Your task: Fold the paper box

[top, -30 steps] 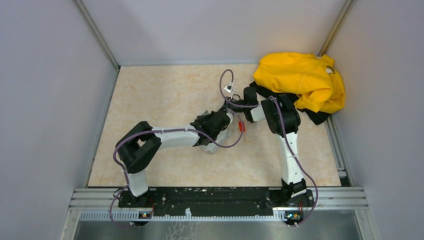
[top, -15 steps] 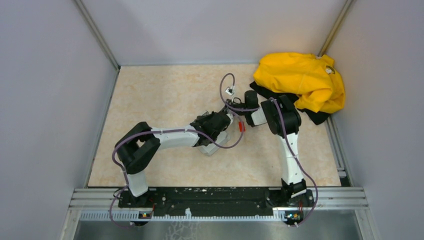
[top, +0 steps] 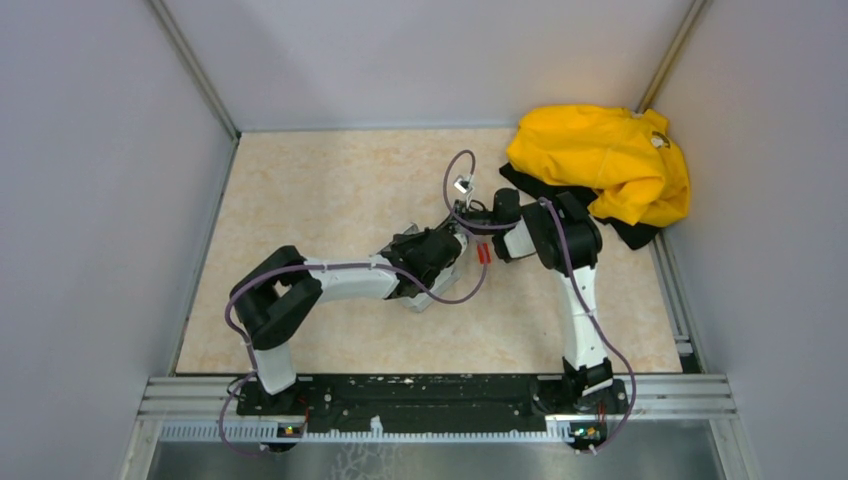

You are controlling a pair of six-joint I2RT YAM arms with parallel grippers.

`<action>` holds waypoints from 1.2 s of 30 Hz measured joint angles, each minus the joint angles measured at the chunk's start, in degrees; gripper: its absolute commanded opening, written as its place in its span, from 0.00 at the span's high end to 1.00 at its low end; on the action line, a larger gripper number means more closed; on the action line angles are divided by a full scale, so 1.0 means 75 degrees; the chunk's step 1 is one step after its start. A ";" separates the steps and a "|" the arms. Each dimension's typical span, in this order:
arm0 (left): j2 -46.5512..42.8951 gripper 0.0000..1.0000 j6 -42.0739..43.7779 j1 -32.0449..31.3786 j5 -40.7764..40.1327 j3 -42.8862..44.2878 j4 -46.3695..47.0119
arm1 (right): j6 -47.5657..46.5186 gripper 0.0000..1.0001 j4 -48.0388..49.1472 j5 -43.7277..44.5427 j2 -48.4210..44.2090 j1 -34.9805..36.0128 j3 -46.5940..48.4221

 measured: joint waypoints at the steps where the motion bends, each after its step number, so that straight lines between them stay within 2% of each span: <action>1: 0.0000 1.00 0.0020 -0.0015 -0.0023 -0.0023 0.0032 | 0.0070 0.64 0.0146 -0.0035 0.0000 0.0003 -0.0015; 9: 0.0000 1.00 0.0172 -0.0093 -0.0122 -0.0085 0.0178 | 0.0227 0.62 0.0650 -0.0114 0.0000 0.0061 -0.0166; 13: 0.0000 1.00 0.0181 -0.0108 -0.0125 -0.0114 0.0198 | -0.0221 0.57 0.0082 -0.0064 -0.0029 0.0131 -0.0169; 19: 0.0000 1.00 0.0181 -0.0166 -0.0152 -0.0146 0.0198 | -0.0915 0.56 -0.0810 0.0128 -0.0262 0.0248 -0.0169; 36: 0.0000 1.00 0.0163 -0.0341 -0.0239 -0.0149 0.0163 | -0.1626 0.52 -0.1469 0.0624 -0.0495 0.0428 -0.0204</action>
